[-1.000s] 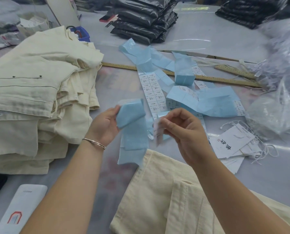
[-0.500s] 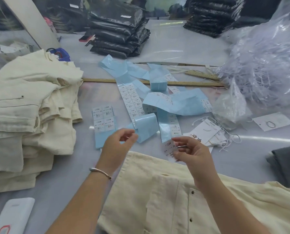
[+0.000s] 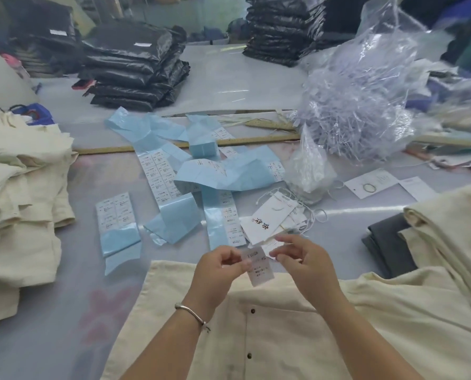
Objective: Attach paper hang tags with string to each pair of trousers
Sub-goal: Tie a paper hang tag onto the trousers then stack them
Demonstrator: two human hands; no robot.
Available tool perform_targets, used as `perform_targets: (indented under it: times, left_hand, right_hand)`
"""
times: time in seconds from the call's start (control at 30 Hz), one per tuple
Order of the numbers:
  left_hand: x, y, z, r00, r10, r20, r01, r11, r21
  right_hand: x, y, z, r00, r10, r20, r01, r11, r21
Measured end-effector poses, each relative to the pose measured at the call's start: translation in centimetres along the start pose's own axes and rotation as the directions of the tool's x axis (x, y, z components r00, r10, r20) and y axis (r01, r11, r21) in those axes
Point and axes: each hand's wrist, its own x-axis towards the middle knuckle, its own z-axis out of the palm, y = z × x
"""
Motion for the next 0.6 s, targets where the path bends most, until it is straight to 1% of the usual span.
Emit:
perform_targets:
  times: [0.03, 0.07, 0.1, 0.13, 0.17, 0.23, 0.3, 0.4, 0.47, 0.5, 0.53, 0.6]
  left_hand:
    - [0.4, 0.0, 0.1, 0.999, -0.029, -0.02, 0.028, 0.999, -0.022]
    - [0.7, 0.0, 0.3, 0.998, -0.056, -0.033, 0.055, 0.998, -0.043]
    - [0.9, 0.0, 0.4, 0.996, -0.078, -0.04, 0.075, 0.995, -0.058]
    - [1.1, 0.0, 0.6, 0.995, -0.091, -0.046, 0.088, 0.994, -0.062]
    - [1.3, -0.1, 0.8, 0.994, -0.098, -0.054, 0.094, 0.994, -0.057]
    - [1.5, -0.2, 1.1, 0.993, -0.097, -0.068, 0.094, 0.994, -0.053]
    - [1.6, -0.3, 1.3, 0.993, -0.092, -0.072, 0.087, 0.994, -0.072]
    - [1.6, -0.6, 1.5, 0.99, -0.111, -0.086, 0.101, 0.988, -0.113]
    - [1.5, -0.9, 1.5, 0.987, -0.135, -0.089, 0.122, 0.983, -0.137]
    - [1.5, -1.1, 1.4, 0.986, -0.143, -0.087, 0.13, 0.981, -0.142]
    - [1.4, -1.2, 1.3, 0.985, -0.149, -0.085, 0.136, 0.98, -0.143]
    - [1.5, -1.4, 1.0, 0.984, -0.156, -0.086, 0.142, 0.979, -0.143]
  right_hand:
    - [1.2, 0.5, -0.3, 0.999, -0.025, -0.022, 0.021, 0.987, -0.157]
    - [2.5, 0.8, -0.6, 0.998, -0.056, -0.023, 0.046, 0.951, -0.305]
    - [3.9, 0.9, -0.8, 0.996, -0.089, 0.01, 0.084, 0.901, -0.425]
    - [5.3, 1.0, -0.9, 0.99, -0.118, 0.08, 0.142, 0.851, -0.506]
    - [6.7, 1.1, -0.7, 0.973, -0.146, 0.18, 0.223, 0.801, -0.555]
    - [9.6, 0.9, -0.3, 0.898, -0.181, 0.402, 0.413, 0.665, -0.622]
    - [12.0, 0.5, 0.0, 0.825, -0.14, 0.547, 0.54, 0.482, -0.69]
    - [14.6, -0.3, 0.6, 0.75, -0.072, 0.658, 0.655, 0.226, -0.721]
    - [15.2, -0.6, 1.0, 0.715, -0.063, 0.697, 0.699, 0.09, -0.709]
    - [15.3, -0.6, 1.2, 0.704, -0.057, 0.708, 0.71, 0.052, -0.702]
    - [15.3, -0.5, 1.2, 0.697, -0.052, 0.715, 0.717, 0.036, -0.696]
    - [15.3, -0.2, 1.3, 0.689, -0.056, 0.722, 0.724, 0.041, -0.688]
